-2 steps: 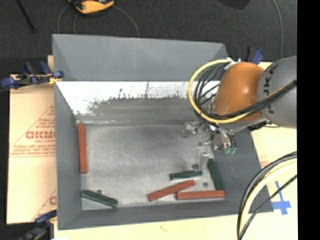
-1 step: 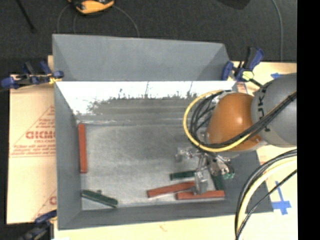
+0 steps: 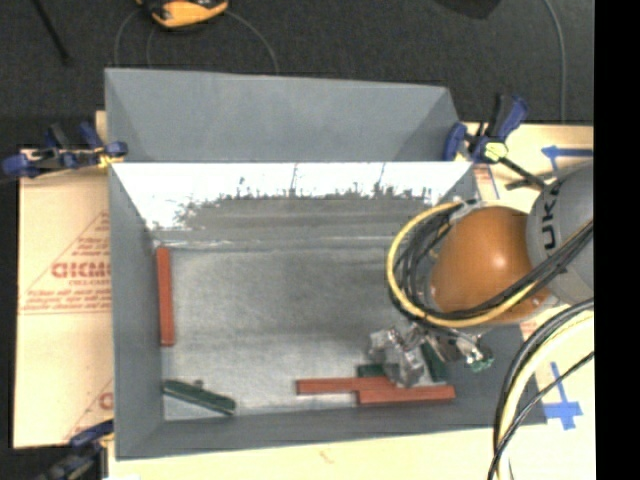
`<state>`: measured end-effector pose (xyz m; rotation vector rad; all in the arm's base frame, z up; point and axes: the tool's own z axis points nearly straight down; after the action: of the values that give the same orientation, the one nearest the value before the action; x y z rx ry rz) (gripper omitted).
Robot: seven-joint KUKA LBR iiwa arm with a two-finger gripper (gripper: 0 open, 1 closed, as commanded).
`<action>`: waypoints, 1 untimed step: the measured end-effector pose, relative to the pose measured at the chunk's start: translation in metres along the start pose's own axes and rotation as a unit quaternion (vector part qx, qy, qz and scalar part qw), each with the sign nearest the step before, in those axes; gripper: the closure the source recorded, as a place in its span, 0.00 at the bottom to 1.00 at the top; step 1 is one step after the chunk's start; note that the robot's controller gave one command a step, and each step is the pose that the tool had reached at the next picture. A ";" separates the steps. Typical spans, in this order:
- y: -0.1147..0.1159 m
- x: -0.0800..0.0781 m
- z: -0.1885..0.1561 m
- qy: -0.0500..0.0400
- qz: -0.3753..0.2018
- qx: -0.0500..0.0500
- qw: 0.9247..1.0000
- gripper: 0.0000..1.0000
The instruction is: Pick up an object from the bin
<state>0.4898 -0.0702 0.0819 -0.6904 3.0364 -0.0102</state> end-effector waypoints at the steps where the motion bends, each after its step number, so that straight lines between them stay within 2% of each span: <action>1: 0.002 0.004 0.002 0.007 -0.002 -0.004 1.000 0.00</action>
Offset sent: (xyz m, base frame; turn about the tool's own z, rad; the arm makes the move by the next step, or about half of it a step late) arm 0.0000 0.0000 0.0000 0.0000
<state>0.4854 -0.0700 0.0794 -0.6986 3.0512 -0.0039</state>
